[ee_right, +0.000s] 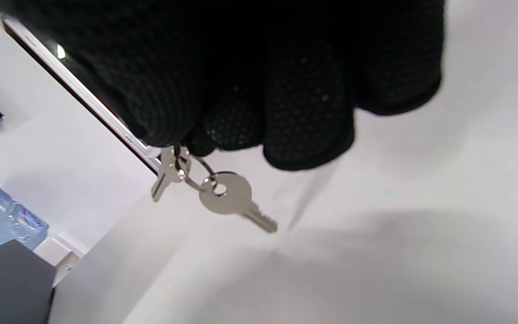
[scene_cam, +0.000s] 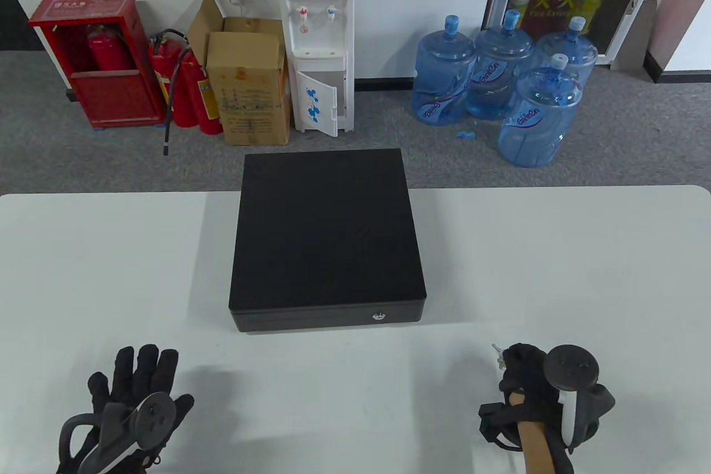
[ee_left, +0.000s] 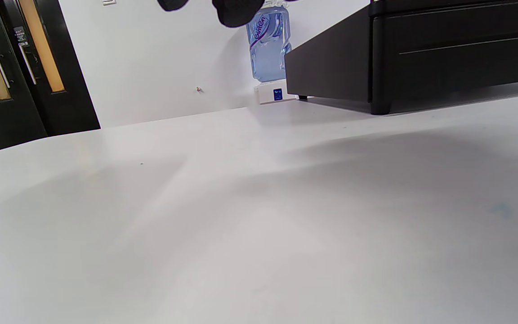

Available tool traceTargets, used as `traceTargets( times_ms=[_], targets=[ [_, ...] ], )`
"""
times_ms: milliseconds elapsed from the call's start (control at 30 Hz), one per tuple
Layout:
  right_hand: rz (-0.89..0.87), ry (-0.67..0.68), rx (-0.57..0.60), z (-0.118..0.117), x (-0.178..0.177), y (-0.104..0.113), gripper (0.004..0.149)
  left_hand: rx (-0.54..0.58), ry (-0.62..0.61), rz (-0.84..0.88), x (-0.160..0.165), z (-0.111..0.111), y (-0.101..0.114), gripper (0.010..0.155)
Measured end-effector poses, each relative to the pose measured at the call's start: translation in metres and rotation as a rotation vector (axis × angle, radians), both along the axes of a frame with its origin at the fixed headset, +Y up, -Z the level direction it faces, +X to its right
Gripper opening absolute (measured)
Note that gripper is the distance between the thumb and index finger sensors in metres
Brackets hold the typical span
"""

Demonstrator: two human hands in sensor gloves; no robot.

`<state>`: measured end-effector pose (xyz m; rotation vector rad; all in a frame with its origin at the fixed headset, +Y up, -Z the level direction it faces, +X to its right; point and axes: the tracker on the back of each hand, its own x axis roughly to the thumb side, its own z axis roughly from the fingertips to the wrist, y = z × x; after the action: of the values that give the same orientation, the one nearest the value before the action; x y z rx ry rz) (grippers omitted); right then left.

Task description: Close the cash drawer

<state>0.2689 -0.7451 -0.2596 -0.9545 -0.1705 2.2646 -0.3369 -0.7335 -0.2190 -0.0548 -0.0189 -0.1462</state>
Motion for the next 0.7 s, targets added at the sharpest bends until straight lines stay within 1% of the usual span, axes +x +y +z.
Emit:
traceTargets(
  times_ms=[267,533,700],
  targets=[
    [-0.023,-0.084,-0.071,0.001,0.015,-0.016,0.037,0.0,-0.006,0.003,0.001,0.0,-0.001,0.081],
    [-0.002,-0.12,-0.132,-0.001,0.021,-0.022,0.037,-0.002,-0.007,0.003,0.002,0.0,-0.001,0.081],
    [0.047,-0.143,-0.17,-0.001,0.022,-0.024,0.037,-0.003,-0.006,0.004,0.001,0.0,-0.001,0.081]
  ],
)
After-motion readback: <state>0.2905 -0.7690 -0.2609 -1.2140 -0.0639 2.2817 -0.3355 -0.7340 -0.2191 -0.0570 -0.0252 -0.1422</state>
